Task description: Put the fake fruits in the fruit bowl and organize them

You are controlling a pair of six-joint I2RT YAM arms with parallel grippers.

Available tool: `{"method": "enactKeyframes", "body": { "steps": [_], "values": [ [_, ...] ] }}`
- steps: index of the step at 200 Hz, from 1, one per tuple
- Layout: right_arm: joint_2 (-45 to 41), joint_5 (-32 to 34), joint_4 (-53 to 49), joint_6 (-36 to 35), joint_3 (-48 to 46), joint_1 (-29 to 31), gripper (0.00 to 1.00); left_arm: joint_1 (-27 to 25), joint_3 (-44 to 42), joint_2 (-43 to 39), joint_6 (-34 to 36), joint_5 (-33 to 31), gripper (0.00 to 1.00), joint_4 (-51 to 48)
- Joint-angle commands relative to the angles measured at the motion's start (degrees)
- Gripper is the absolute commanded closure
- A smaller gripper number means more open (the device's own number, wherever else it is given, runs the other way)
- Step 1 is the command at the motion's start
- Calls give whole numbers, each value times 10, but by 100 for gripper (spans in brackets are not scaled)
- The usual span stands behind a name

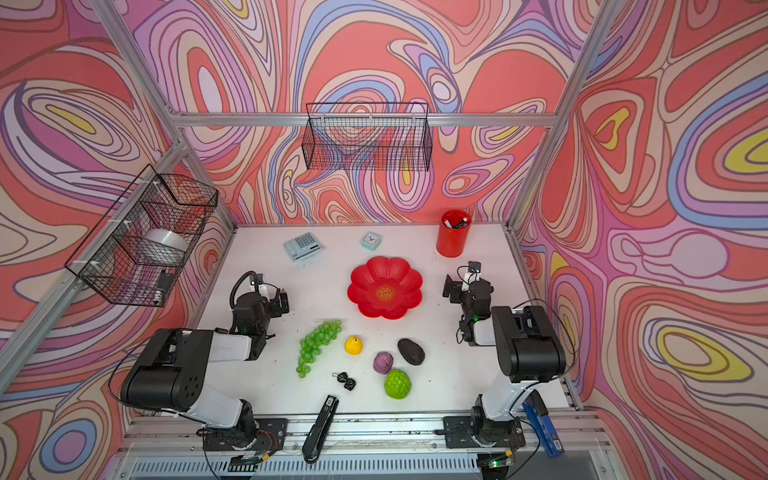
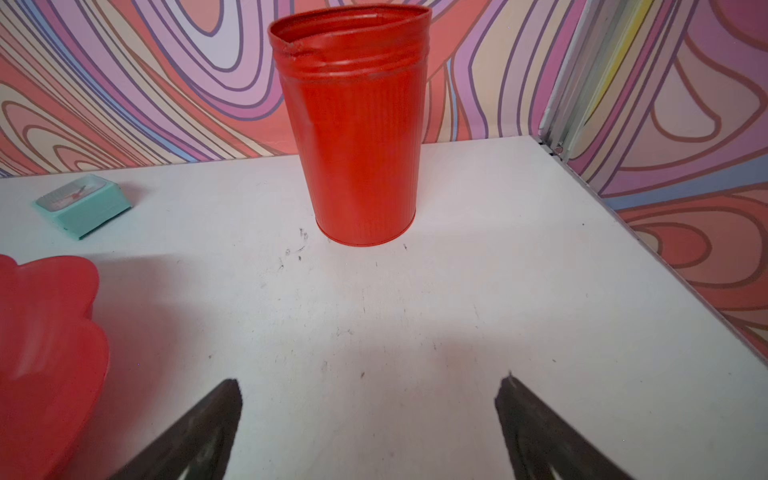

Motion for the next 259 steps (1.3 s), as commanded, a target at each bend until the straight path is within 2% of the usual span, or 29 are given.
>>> {"method": "enactKeyframes", "body": {
  "steps": [1,235,251,259],
  "values": [
    [0,0,7,-4,-4,1,2,2,3,-2,-2,5,0,22],
    [0,2,10,-3,-5,1,2,2,3,-4,4,13,0,21],
    [-26,28,-33,11,6,1,1,2,17,-22,-2,-1,0,-14],
    [-51,28,-72,7,18,1,2,2,38,-37,-8,-18,0,-70]
  ]
}}
